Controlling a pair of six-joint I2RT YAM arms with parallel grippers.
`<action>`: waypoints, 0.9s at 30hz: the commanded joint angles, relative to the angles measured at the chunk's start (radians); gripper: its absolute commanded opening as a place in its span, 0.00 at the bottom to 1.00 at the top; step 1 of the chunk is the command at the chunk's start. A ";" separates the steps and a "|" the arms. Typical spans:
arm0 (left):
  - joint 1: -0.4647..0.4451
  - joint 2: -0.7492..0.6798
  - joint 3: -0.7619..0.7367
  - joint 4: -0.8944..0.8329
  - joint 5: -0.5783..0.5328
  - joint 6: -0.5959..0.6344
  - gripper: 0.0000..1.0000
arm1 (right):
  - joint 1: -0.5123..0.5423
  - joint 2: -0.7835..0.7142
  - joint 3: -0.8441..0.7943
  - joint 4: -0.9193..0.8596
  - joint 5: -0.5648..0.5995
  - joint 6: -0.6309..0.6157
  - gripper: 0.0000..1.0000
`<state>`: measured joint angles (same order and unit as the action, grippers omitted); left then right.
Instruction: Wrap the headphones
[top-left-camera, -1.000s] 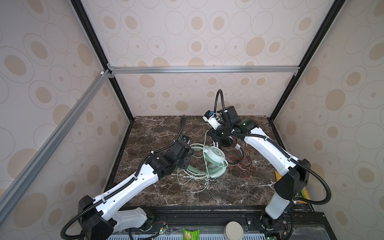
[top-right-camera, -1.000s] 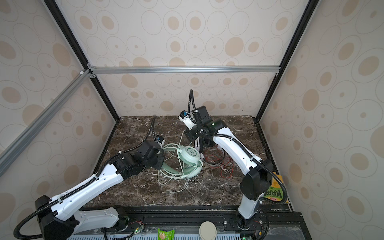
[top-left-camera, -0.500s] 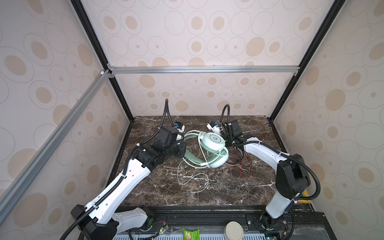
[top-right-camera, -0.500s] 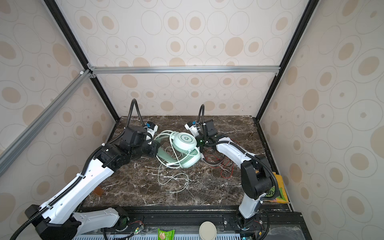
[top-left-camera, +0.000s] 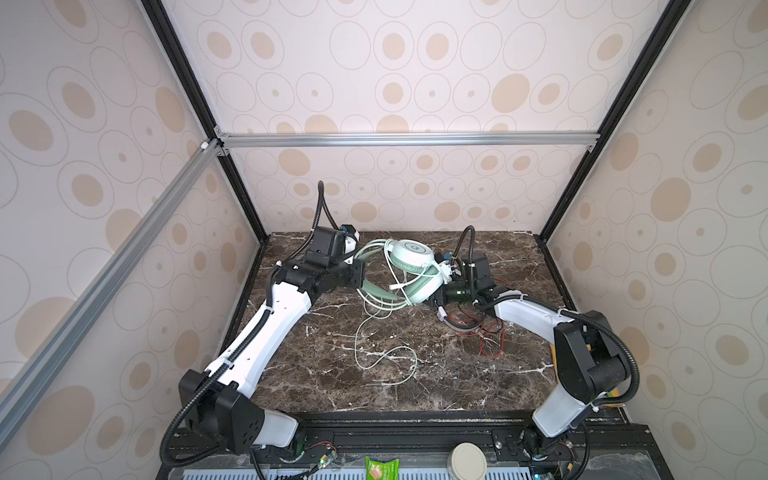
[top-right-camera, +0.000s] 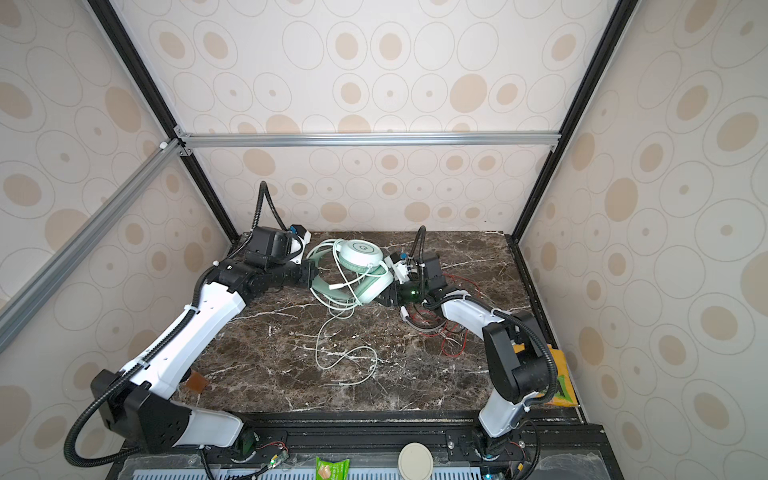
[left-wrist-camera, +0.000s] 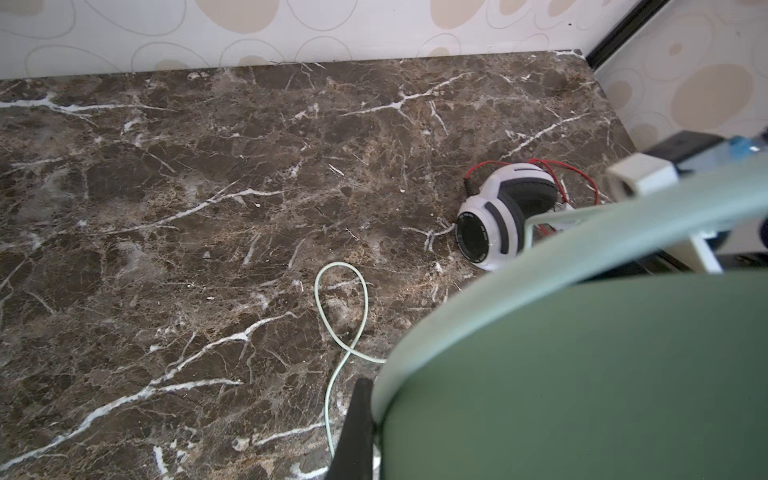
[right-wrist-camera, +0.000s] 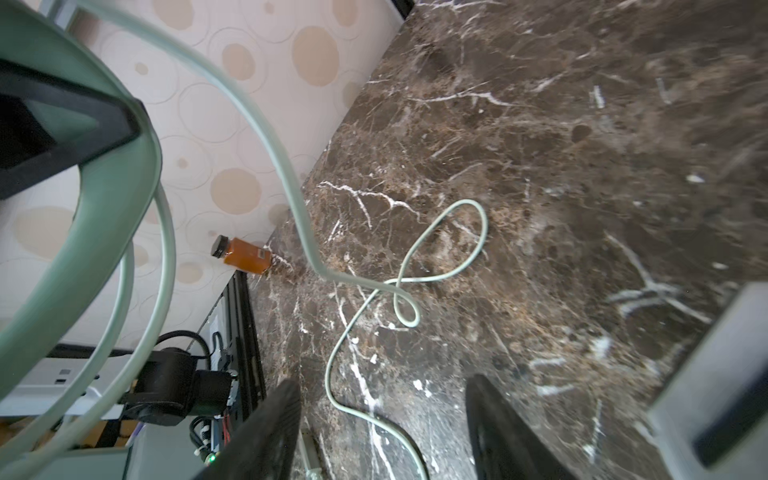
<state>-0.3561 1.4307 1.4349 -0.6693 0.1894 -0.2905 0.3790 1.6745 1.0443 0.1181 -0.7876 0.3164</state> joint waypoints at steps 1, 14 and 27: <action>0.056 0.024 0.095 0.119 0.057 -0.006 0.00 | -0.023 -0.036 -0.026 0.023 0.072 -0.022 0.68; 0.126 0.091 0.050 0.260 0.038 -0.026 0.00 | 0.022 0.074 -0.003 0.137 0.114 0.060 0.72; 0.160 -0.017 -0.063 0.313 0.043 -0.036 0.00 | 0.171 0.362 0.183 0.303 0.106 0.329 0.68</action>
<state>-0.2134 1.4673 1.3499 -0.4488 0.1955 -0.3004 0.5243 2.0014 1.1965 0.3420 -0.6910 0.5297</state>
